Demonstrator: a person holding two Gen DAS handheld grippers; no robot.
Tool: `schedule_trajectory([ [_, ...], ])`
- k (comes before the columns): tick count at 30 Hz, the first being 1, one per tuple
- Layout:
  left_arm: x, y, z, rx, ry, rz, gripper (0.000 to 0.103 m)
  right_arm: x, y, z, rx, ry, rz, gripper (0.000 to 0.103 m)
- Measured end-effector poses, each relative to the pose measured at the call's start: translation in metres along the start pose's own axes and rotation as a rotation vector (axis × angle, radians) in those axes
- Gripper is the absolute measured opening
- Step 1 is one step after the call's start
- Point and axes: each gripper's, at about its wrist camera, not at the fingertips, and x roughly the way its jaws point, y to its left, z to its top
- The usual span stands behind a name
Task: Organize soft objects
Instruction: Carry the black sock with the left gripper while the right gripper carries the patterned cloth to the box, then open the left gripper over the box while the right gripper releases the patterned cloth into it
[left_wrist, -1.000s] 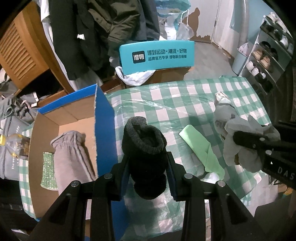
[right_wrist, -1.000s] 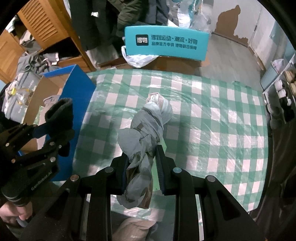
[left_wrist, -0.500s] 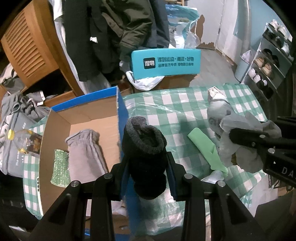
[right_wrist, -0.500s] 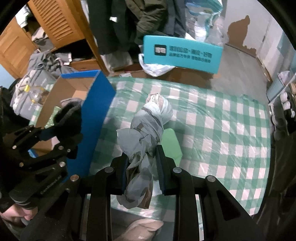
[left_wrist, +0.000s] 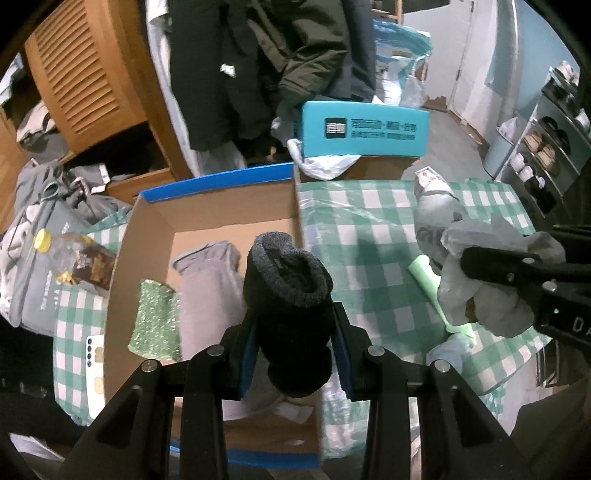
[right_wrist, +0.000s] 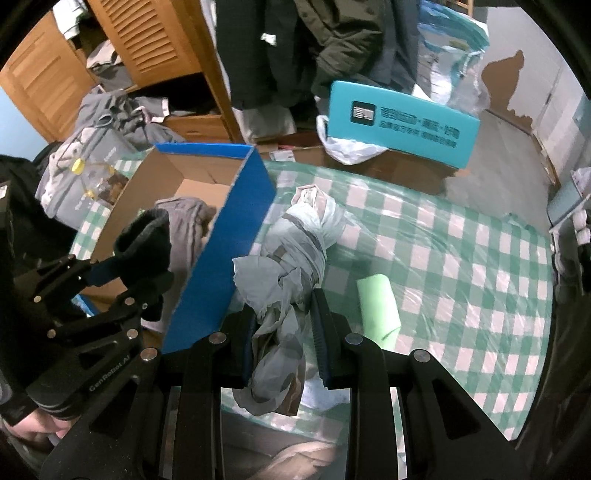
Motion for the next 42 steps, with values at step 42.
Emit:
schedule_trajectory([
  [42, 0.013, 0.105, -0.024, -0.169, 0.034, 0.061, 0.039, 0.059, 0.113, 0.036, -0.132, 0.087, 0.100, 0.025],
])
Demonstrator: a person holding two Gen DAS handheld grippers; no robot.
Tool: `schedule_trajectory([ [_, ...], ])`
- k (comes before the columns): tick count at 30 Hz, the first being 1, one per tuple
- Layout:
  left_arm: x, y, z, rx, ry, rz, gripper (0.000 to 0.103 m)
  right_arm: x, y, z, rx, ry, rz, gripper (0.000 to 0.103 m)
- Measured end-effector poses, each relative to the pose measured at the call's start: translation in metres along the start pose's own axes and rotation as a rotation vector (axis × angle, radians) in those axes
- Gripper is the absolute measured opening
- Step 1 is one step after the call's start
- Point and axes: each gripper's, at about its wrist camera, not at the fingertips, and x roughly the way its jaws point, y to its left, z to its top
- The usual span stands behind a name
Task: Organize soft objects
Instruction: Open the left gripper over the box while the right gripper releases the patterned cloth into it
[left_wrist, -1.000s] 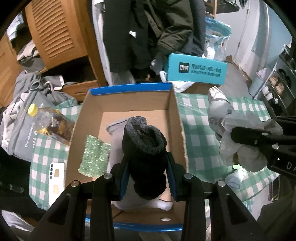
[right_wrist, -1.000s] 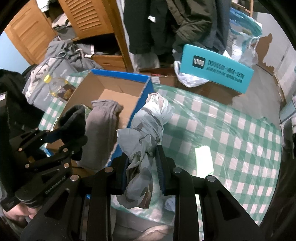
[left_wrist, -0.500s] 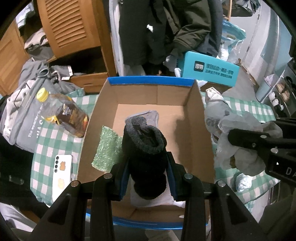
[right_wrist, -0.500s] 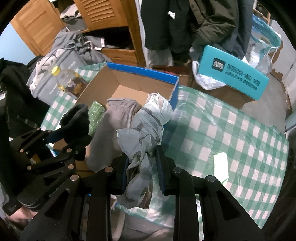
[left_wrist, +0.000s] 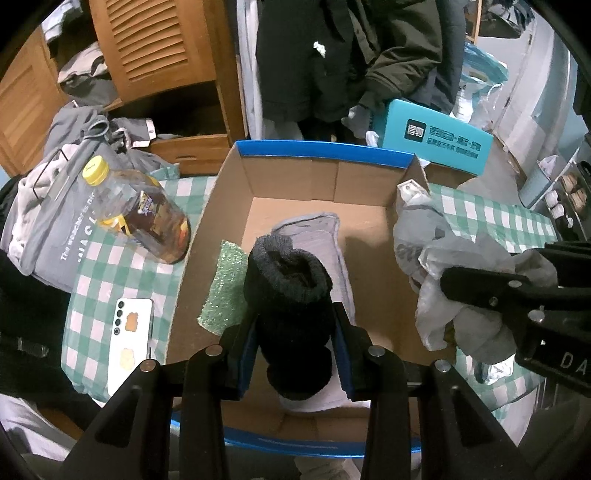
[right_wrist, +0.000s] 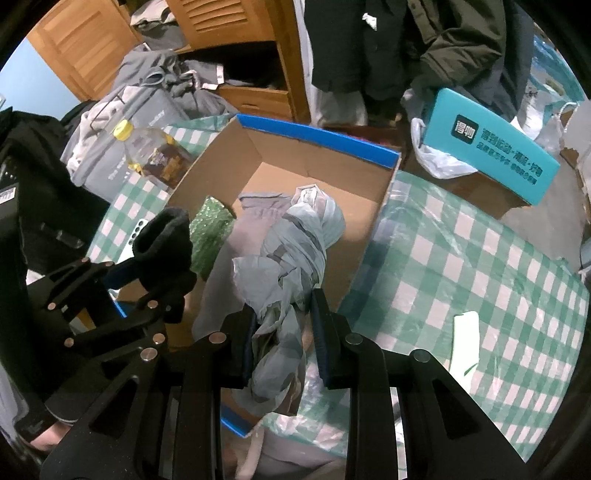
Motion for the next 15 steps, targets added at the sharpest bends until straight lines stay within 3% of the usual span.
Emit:
schedule_trajectory([
  [2, 0.0001, 0.0010, 0.0003, -0.003, 0.000, 0.000, 0.041, 0.0032, 0.0005, 0.0005, 0.001, 0.005, 0.009, 0.025],
  [5, -0.0006, 0.0025, 0.0008, -0.008, -0.007, 0.008, 0.055, 0.0054, -0.0004, 0.0013, 0.003, 0.005, 0.017, 0.029],
  [9, -0.0025, 0.0020, 0.0016, -0.004, -0.016, 0.019, 0.066, 0.0056, 0.0000, 0.0020, 0.005, -0.002, 0.017, 0.034],
  [15, -0.0026, 0.0018, 0.0026, -0.006, -0.014, 0.026, 0.073, 0.0011, -0.0005, 0.0031, 0.004, -0.021, 0.015, 0.048],
])
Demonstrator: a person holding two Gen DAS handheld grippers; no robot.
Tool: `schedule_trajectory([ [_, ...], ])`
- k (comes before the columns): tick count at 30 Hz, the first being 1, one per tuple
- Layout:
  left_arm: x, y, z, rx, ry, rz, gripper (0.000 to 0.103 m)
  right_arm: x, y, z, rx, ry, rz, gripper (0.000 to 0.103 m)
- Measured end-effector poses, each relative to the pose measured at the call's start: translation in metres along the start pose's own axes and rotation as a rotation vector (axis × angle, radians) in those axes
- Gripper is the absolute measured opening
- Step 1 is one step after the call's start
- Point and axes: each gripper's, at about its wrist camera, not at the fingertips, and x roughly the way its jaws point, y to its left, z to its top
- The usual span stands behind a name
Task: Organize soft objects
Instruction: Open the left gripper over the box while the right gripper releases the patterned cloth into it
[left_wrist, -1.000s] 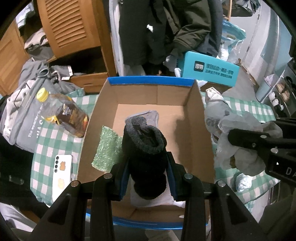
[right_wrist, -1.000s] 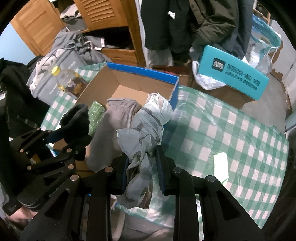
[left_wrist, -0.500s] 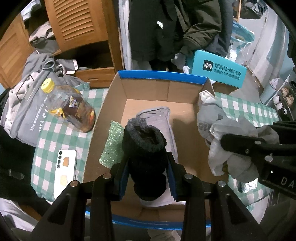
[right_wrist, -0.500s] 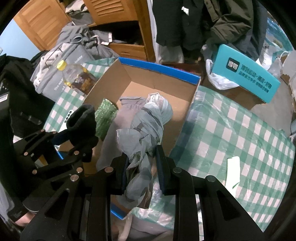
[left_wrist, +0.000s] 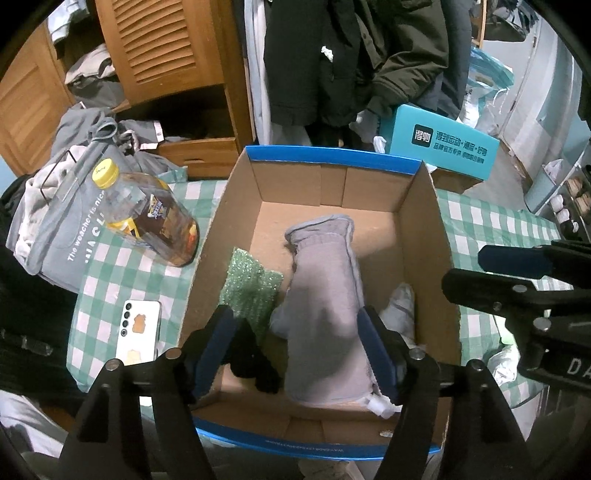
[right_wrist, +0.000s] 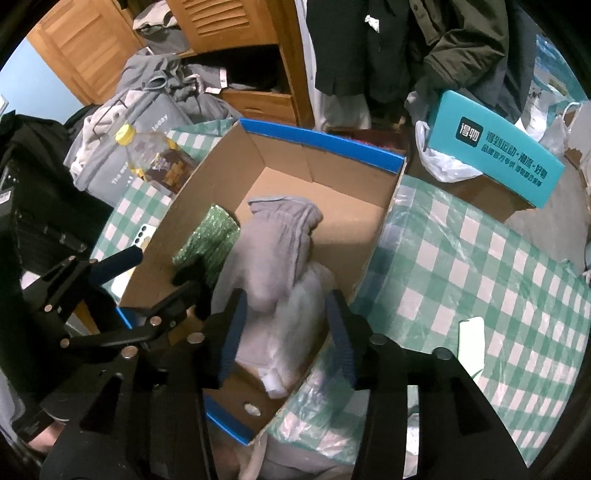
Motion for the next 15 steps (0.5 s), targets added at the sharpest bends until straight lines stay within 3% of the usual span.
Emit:
schedule_trajectory([
  [5, 0.001, 0.000, 0.000, 0.000, 0.002, 0.003, 0.075, -0.005, -0.005, -0.001, 0.010, -0.010, -0.011, 0.059],
  [15, -0.004, -0.019, 0.001, 0.030, -0.004, -0.019, 0.078, -0.012, -0.022, -0.011, 0.030, -0.009, -0.062, 0.060],
])
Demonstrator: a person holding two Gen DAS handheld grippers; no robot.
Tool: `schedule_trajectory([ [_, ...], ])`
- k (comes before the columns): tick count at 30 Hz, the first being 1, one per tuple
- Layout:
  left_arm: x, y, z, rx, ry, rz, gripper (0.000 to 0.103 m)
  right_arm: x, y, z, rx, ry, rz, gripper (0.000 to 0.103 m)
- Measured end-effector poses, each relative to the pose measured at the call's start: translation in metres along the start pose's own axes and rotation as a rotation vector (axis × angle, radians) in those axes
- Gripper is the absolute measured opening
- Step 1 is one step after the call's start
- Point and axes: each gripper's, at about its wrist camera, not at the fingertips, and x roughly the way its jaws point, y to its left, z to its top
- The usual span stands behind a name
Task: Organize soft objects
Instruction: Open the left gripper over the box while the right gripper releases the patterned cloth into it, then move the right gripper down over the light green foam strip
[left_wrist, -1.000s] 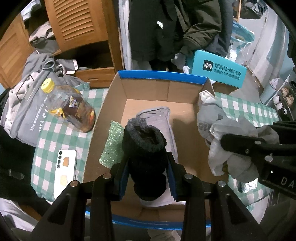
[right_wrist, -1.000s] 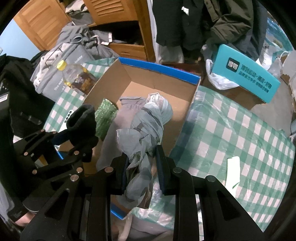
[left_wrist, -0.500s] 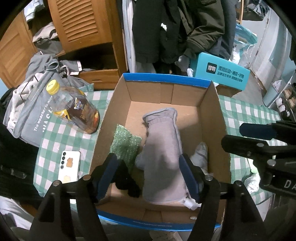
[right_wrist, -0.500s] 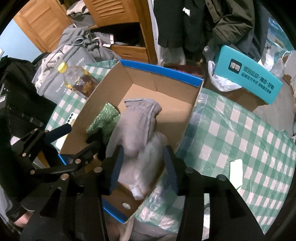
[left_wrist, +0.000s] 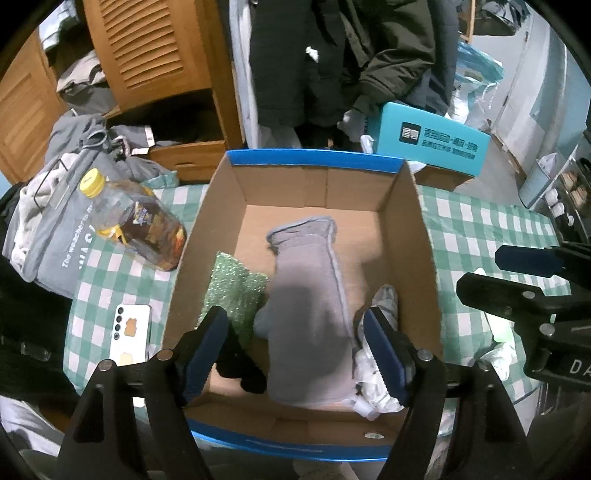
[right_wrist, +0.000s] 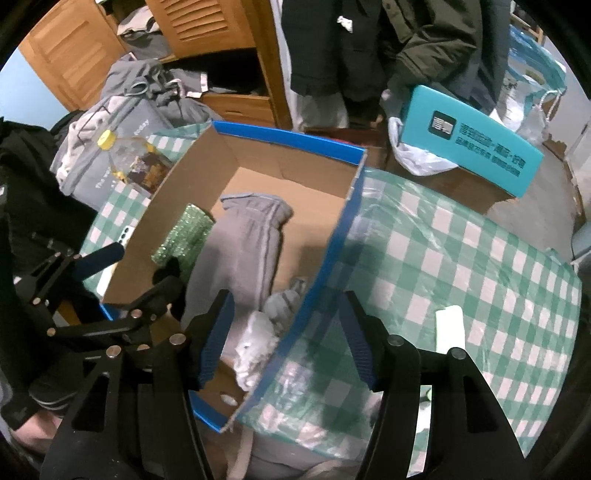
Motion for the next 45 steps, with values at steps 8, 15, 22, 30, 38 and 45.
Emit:
schedule_trajectory([
  [8, -0.002, -0.020, 0.001, 0.037, 0.000, -0.017, 0.079, -0.008, -0.021, -0.010, 0.030, -0.011, -0.023, 0.061],
  [15, -0.005, -0.039, 0.003, 0.062, -0.002, -0.038, 0.080, -0.013, -0.047, -0.021, 0.069, -0.011, -0.035, 0.061],
  [22, -0.003, -0.070, 0.005, 0.103, 0.012, -0.069, 0.080, -0.018, -0.076, -0.036, 0.113, -0.010, -0.056, 0.061],
  [30, -0.007, -0.106, 0.006, 0.160, 0.012, -0.091, 0.080, -0.024, -0.107, -0.051, 0.162, -0.014, -0.075, 0.061],
  [38, -0.005, -0.136, 0.009, 0.201, 0.016, -0.093, 0.080, -0.026, -0.137, -0.068, 0.207, -0.010, -0.088, 0.061],
  [45, 0.003, -0.162, 0.004, 0.250, 0.038, -0.103, 0.080, -0.026, -0.157, -0.079, 0.232, -0.006, -0.104, 0.061],
])
